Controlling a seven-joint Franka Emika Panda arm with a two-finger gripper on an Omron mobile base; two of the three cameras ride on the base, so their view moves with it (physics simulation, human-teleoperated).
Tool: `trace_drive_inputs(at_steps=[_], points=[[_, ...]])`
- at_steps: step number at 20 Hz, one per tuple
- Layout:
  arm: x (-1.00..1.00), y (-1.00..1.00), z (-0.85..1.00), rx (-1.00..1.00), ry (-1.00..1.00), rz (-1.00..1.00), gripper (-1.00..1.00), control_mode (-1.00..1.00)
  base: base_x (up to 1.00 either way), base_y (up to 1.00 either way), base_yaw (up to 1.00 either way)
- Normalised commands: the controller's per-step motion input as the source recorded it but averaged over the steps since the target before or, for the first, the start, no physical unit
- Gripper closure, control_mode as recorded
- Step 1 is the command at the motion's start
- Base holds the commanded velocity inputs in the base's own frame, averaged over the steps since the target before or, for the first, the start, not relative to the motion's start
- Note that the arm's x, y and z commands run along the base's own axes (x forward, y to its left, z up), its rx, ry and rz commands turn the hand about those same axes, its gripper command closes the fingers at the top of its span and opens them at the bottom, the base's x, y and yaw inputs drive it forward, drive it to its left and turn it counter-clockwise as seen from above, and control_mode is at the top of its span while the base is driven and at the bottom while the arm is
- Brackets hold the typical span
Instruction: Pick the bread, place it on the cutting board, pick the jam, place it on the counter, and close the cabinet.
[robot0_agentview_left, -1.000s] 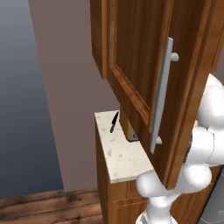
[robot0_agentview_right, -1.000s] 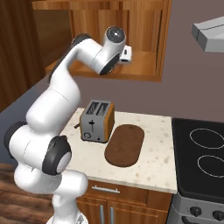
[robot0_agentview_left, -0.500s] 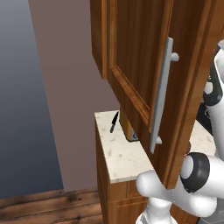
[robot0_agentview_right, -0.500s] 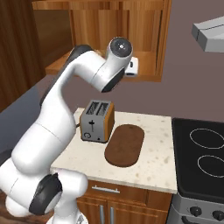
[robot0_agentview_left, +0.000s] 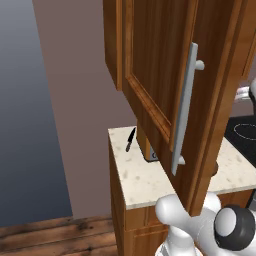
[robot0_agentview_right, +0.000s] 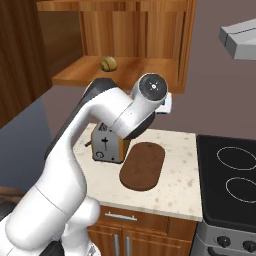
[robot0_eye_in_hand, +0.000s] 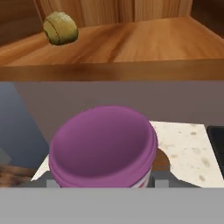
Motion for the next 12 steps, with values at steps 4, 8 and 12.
trace_drive_inputs(at_steps=[4, 8, 12], points=[[-0.31, -0.42, -0.63, 0.00, 0.00, 0.00, 1.00, -1.00, 0.00, 0.00, 0.00], [-0.11, -0.44, -0.63, 0.00, 0.00, 0.00, 1.00, -1.00, 0.00, 0.00, 0.00], [0.00, -0.45, -0.61, 0.00, 0.01, 0.00, 1.00, -1.00, 0.00, 0.00, 0.00]])
